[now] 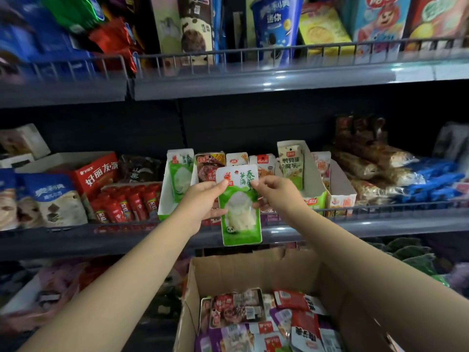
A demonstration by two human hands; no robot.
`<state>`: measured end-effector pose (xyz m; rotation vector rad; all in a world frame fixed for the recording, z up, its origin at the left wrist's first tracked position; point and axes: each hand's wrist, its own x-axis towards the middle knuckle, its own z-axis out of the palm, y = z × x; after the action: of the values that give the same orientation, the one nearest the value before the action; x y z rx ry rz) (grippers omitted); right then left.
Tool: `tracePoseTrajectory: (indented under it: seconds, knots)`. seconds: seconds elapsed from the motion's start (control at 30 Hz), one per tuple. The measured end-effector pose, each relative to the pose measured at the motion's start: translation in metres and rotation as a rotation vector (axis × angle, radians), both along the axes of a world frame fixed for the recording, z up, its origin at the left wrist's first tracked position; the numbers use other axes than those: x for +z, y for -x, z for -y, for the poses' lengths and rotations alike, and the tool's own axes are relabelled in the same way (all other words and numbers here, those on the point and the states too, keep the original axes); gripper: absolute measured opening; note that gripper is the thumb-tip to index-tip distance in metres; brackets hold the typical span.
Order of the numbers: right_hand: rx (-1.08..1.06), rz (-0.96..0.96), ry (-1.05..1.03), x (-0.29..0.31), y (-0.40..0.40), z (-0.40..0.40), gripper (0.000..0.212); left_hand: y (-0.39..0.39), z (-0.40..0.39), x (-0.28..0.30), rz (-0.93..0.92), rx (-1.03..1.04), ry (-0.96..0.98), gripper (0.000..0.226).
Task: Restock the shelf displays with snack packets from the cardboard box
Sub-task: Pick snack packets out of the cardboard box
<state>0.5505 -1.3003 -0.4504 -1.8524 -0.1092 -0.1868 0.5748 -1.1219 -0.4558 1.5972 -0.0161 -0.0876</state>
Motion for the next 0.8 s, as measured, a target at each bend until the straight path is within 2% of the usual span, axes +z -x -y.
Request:
tracePoseTrajectory:
  seconds: [0.17, 0.37, 0.53, 0.8]
  knots:
    - [0.02, 0.058, 0.018, 0.021, -0.03, -0.028, 0.023, -0.017, -0.026, 0.016, 0.092, 0.115, -0.028, 0.051]
    - [0.12, 0.069, -0.044, 0.04, -0.064, -0.07, 0.017, -0.04, -0.064, 0.036, 0.193, 0.234, -0.039, 0.039]
    - [0.182, 0.057, -0.091, 0.051, -0.092, -0.105, 0.022, -0.068, -0.1, 0.042, 0.257, 0.304, -0.086, 0.035]
    - [0.198, 0.026, -0.119, 0.05, -0.136, -0.14, 0.015, -0.111, -0.129, 0.041, 0.259, 0.345, -0.045, 0.044]
